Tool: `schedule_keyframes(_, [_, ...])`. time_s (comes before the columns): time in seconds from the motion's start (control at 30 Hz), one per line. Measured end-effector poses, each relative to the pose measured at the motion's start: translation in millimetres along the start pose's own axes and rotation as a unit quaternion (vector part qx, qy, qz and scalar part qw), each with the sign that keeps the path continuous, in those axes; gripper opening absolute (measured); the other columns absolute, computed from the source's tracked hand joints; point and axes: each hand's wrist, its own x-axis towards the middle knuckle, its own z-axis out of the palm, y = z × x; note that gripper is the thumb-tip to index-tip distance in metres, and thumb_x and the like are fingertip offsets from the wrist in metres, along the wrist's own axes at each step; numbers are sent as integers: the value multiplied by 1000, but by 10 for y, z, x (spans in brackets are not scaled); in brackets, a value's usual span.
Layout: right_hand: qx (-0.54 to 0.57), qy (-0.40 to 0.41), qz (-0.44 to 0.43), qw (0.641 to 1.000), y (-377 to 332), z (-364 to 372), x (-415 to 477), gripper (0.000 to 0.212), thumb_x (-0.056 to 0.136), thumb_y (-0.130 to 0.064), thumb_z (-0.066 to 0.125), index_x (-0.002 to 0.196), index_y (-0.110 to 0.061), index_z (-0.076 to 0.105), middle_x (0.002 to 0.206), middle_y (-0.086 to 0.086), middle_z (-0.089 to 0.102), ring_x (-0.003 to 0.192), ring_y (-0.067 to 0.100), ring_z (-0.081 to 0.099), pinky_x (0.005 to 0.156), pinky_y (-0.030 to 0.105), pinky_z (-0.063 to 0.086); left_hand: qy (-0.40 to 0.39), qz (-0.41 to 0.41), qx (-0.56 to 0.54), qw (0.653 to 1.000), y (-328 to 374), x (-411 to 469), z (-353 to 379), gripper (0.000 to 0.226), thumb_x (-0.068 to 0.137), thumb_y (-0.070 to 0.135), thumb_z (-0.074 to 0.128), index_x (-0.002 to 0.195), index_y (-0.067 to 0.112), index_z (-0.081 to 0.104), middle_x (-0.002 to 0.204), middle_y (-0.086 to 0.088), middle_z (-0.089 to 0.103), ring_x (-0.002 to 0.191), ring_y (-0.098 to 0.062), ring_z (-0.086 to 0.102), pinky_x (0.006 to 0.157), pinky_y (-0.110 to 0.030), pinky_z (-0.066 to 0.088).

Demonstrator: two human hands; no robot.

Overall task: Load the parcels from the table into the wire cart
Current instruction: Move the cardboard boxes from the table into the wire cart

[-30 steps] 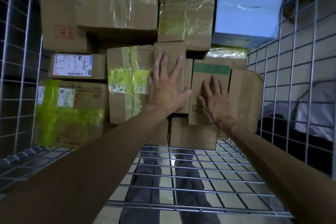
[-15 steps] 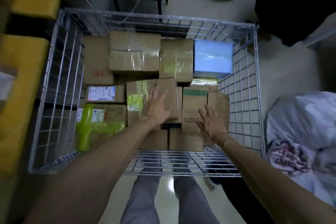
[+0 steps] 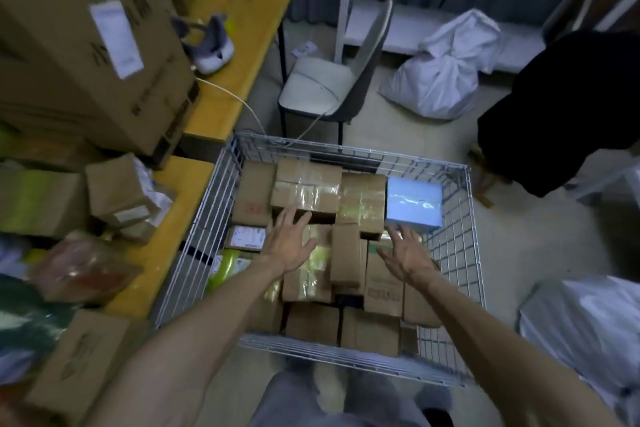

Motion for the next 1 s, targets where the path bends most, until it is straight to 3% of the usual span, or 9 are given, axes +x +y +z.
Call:
schedule_keyframes(0.2, [-34,2,-89,995,-425,-460,219,66,101,-52,39,157,-24,16,163,6,16,147,30,17,116,56,21,93,-98,-16,991,-163,-396,-482,65,99,51,45,156,25,24,165,-5,1,151,-28,5,121,-49,5])
schedule_keyframes(0.5, [-87,33,-265,960,-1501,-1072,190,70,99,-55,38,157,-26,10,164,8,10,149,30,13,118,57,18,191,-244,4,951,-401,-1468,-984,65,100,54,41,156,27,22,165,-3,-1,151,-26,5,120,-54,13])
schedule_keyframes(0.67, [-105,40,-344,932,-2154,-1219,-68,73,99,-54,39,158,-26,5,163,8,10,149,28,11,119,54,16,258,-309,6,915,-532,-2071,-1219,59,99,53,43,151,30,29,164,-5,6,150,-28,10,120,-55,13])
schedule_keyframes(1.0, [-108,44,-475,872,-3403,-1069,-993,71,100,-56,36,157,-23,10,163,8,8,149,29,9,117,57,17,324,-408,18,853,-1107,-3496,-1344,65,98,56,42,154,28,26,164,-7,6,150,-30,11,119,-53,16])
